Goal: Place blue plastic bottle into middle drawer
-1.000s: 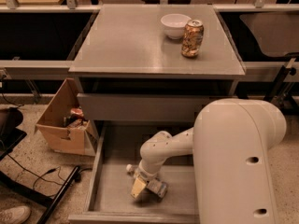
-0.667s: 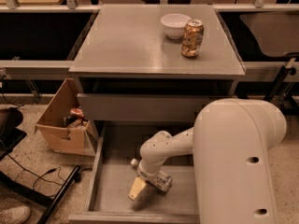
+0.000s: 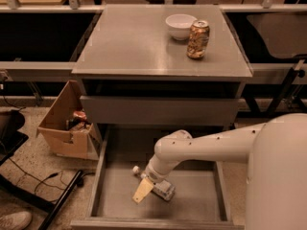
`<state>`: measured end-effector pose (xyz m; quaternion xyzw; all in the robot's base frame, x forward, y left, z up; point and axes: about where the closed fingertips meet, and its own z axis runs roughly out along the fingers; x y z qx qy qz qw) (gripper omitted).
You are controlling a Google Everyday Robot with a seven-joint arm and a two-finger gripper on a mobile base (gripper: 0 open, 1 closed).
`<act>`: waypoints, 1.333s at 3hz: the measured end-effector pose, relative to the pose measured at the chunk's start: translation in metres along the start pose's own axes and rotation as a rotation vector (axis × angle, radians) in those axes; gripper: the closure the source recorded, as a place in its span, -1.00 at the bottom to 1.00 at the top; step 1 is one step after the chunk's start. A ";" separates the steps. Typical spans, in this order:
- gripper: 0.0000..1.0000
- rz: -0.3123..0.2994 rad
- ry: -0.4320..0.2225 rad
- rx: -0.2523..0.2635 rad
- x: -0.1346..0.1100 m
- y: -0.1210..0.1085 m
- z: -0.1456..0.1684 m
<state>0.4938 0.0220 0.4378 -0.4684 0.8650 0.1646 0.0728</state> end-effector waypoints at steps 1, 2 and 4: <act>-1.00 -0.044 -0.101 0.000 -0.017 0.026 -0.075; -1.00 -0.077 -0.136 0.084 -0.030 0.056 -0.175; -1.00 -0.123 0.100 0.336 -0.026 0.054 -0.292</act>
Offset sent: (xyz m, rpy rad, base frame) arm -0.0275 -0.0110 0.2817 0.0848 -0.2521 -0.0225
